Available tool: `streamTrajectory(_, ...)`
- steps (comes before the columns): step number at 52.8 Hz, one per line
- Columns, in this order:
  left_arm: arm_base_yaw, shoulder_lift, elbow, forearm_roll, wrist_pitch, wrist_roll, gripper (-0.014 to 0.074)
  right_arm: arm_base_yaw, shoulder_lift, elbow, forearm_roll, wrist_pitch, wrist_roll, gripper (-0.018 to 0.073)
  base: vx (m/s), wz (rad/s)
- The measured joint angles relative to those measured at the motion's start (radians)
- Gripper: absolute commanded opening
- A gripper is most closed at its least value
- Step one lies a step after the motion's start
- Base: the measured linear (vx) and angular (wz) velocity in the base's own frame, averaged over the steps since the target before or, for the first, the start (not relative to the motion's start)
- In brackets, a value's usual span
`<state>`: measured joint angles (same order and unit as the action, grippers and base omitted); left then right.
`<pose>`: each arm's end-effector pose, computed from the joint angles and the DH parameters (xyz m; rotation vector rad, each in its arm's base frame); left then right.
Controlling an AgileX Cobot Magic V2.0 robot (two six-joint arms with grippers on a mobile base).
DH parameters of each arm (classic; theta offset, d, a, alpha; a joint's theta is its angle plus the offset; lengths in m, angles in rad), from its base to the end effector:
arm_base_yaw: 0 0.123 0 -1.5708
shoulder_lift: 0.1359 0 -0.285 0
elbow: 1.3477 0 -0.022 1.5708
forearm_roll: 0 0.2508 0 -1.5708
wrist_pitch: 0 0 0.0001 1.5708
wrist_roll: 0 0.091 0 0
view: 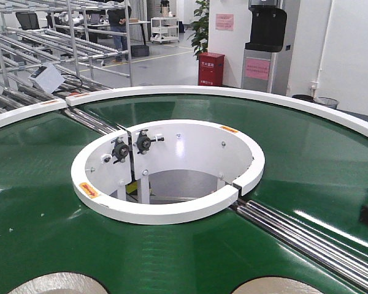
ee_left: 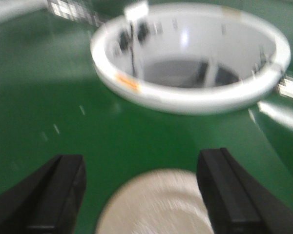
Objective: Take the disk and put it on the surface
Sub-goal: 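Lower both grippers toward the rims of the two beige plates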
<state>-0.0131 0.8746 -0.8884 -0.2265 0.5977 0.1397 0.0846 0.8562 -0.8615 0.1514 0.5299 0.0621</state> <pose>0.1755 -0.0138 0.3694 0.0422 2.0551 -0.1685 0.1730 0.0216 0.3686 0.0599 2.0100 0.2539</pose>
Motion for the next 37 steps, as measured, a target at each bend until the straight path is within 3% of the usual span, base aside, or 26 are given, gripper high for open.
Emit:
streamTrajectory(3,0.0,0.068,-0.034,-0.11,0.079,0.076,0.0552,0.0,0.072,-0.048,0.088,0.081,-0.062,0.0522,0.0,0.0)
streamTrajectory(12,0.0,0.302,-0.082,-0.58,0.26,0.43,0.0552,0.0,0.321,-0.159,0.543,0.317,-0.425,0.0494,0.0,0.0)
streamTrajectory(13,0.001,0.382,-0.084,-0.702,0.304,0.527,0.0552,0.0,0.441,-0.19,0.729,0.433,-0.542,0.0494,0.0,0.0)
streamTrajectory(20,0.052,0.463,-0.084,-0.686,0.34,0.555,0.0552,-0.047,0.547,-0.199,0.781,0.532,-0.604,0.0494,0.0,0.0)
streamTrajectory(25,0.128,0.49,-0.084,-0.594,0.349,0.545,0.0552,-0.14,0.584,-0.199,0.754,0.547,-0.613,0.0494,0.0,0.0)
streamTrajectory(37,0.271,0.549,-0.084,-0.362,0.291,0.417,0.0552,-0.357,0.591,-0.199,0.75,0.544,-0.608,0.0494,0.0,0.0)
